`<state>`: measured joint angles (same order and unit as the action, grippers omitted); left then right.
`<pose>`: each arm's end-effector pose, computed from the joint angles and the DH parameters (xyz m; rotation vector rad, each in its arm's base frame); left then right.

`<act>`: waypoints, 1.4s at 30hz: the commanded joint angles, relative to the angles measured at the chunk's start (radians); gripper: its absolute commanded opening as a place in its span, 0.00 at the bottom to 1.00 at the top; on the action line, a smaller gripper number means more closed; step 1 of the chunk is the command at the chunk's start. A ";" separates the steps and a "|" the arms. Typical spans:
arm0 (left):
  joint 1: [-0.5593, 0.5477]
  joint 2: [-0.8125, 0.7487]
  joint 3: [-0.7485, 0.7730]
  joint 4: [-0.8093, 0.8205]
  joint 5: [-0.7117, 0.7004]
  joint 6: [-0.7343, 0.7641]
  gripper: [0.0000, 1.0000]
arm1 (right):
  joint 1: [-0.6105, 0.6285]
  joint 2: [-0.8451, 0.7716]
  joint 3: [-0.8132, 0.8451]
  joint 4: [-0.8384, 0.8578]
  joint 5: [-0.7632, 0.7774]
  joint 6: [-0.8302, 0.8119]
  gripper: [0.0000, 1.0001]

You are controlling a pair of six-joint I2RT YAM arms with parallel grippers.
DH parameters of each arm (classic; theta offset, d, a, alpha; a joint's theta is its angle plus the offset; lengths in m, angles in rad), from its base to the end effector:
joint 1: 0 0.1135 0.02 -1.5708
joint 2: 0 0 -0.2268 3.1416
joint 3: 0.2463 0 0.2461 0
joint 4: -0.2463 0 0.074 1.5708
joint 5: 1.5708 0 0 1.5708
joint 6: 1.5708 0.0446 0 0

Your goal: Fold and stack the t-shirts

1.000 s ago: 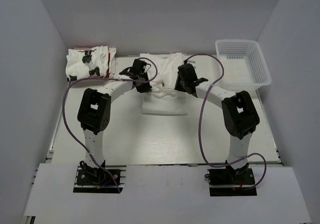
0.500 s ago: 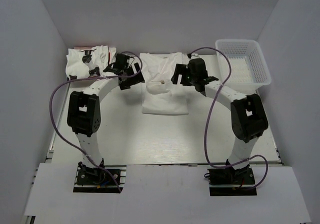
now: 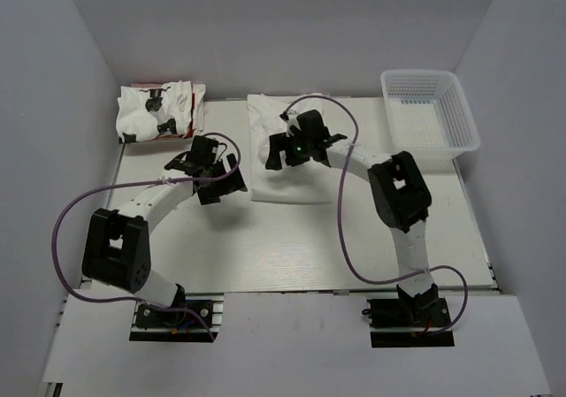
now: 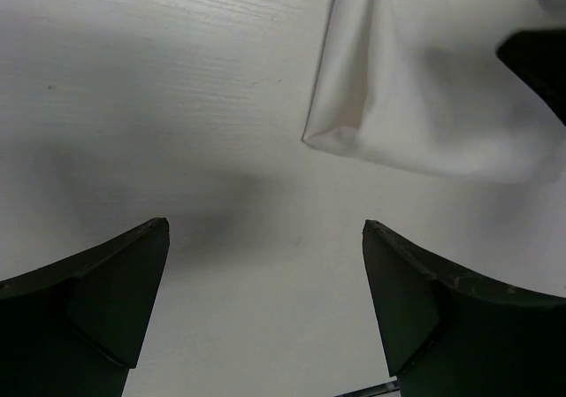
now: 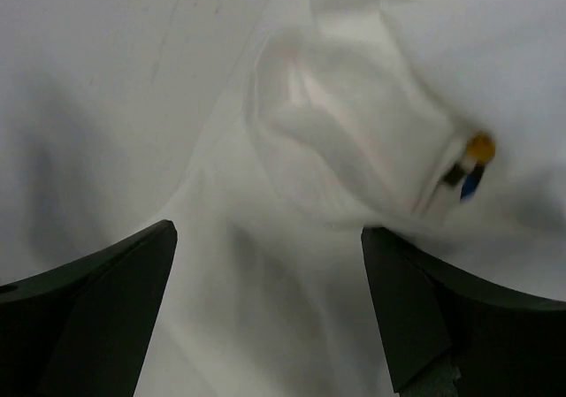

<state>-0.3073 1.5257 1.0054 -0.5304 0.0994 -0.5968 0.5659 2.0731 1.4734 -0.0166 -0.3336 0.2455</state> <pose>0.2899 -0.0966 0.1708 -0.3519 2.6606 -0.4320 0.3761 0.2562 0.1600 -0.5548 2.1999 0.8109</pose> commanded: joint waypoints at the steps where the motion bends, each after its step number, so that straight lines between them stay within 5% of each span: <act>1: 0.007 -0.096 -0.014 -0.051 -0.041 -0.024 1.00 | -0.012 0.188 0.358 -0.125 0.019 -0.040 0.91; 3: 0.007 -0.111 -0.014 -0.063 -0.052 -0.024 1.00 | -0.017 0.304 0.485 -0.157 0.071 -0.040 0.91; 4: 0.007 -0.124 -0.014 -0.063 -0.052 -0.024 1.00 | -0.015 0.365 0.674 -0.176 0.077 -0.040 0.91; 7: 0.007 -0.134 -0.014 -0.063 -0.052 -0.024 1.00 | -0.024 0.381 0.763 -0.208 0.047 -0.034 0.91; 13: -0.012 -0.064 -0.014 0.042 0.048 -0.024 1.00 | -0.024 -0.055 0.178 0.116 0.011 0.018 0.91; 15: -0.012 -0.004 -0.004 0.085 0.086 -0.015 1.00 | -0.034 -0.181 -0.040 0.162 0.107 0.026 0.91; 20: -0.021 0.123 0.062 0.155 0.183 0.008 1.00 | -0.050 -0.505 -0.346 0.055 0.329 0.112 0.91; 24: -0.039 0.209 0.116 0.109 0.129 0.031 1.00 | -0.077 -0.608 -0.491 -0.126 0.479 0.181 0.91; 37: -0.049 0.375 0.136 0.125 0.126 0.031 0.51 | -0.110 -0.633 -0.651 -0.131 0.254 0.232 0.91; 40: -0.049 0.390 0.099 0.159 0.167 0.031 0.28 | -0.113 -0.596 -0.676 -0.099 0.217 0.256 0.91; 42: -0.049 0.390 0.081 0.175 0.177 0.020 0.04 | -0.115 -0.570 -0.696 -0.082 0.211 0.281 0.91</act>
<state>-0.3500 1.8858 1.1366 -0.3515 0.2714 -0.5850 0.4583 1.4712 0.8040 -0.1455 -0.0715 0.4862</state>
